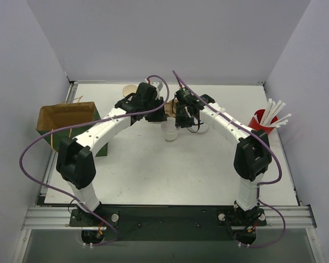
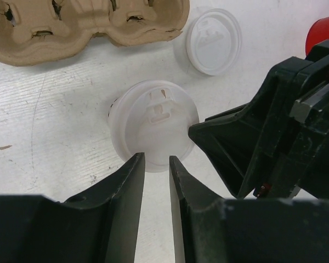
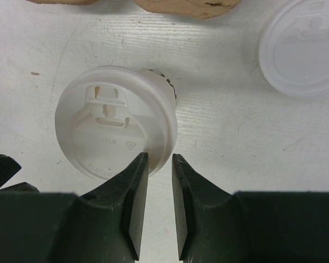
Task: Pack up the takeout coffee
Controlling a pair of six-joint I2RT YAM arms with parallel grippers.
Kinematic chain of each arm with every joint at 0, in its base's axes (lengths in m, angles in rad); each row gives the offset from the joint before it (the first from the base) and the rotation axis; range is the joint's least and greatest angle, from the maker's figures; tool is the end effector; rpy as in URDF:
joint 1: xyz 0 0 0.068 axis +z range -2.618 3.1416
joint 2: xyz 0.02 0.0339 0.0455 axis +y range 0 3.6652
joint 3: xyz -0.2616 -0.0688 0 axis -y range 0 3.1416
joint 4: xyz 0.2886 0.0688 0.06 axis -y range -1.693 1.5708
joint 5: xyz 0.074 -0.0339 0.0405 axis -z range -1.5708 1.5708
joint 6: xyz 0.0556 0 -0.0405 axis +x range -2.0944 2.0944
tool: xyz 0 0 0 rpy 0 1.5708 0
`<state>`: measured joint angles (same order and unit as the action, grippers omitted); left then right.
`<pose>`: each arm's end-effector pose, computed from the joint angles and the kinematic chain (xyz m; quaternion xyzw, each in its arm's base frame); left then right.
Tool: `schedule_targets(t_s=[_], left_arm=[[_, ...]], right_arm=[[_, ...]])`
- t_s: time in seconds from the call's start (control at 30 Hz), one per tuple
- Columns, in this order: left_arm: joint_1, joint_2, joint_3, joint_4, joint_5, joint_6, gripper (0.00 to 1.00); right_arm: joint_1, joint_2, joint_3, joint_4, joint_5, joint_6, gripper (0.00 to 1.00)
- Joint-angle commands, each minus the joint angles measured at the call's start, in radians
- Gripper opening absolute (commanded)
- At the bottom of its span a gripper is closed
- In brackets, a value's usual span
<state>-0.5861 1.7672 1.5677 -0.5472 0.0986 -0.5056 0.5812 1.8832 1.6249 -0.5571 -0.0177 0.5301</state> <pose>0.3808 -0.2594 0.2838 0.0565 0.9137 -0.2463 0.3184 0.4037 0.2663 0.2524 -0.0270 0.9291 0.2015 0.3089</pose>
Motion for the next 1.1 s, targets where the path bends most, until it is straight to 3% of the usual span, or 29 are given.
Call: schedule_targets(t_s=[0.0,0.33,0.87,1.07], left_arm=[[-0.001,0.009,-0.038,0.029,0.01,-0.016,0.34],[-0.018,0.069,-0.163,0.082,-0.013,-0.031,0.3],[-0.009,-0.081,-0.054,-0.005,-0.013,-0.001,0.31],[0.0,-0.011,0.081,-0.04,-0.011,0.015,0.37]], right_arm=[[-0.006,0.008,0.03,-0.024,0.007,0.007,0.2],[-0.004,0.007,0.029,-0.026,0.002,0.005,0.2],[-0.006,0.011,0.078,-0.032,-0.007,0.002,0.21],[-0.006,0.022,0.104,-0.043,0.002,0.007,0.21]])
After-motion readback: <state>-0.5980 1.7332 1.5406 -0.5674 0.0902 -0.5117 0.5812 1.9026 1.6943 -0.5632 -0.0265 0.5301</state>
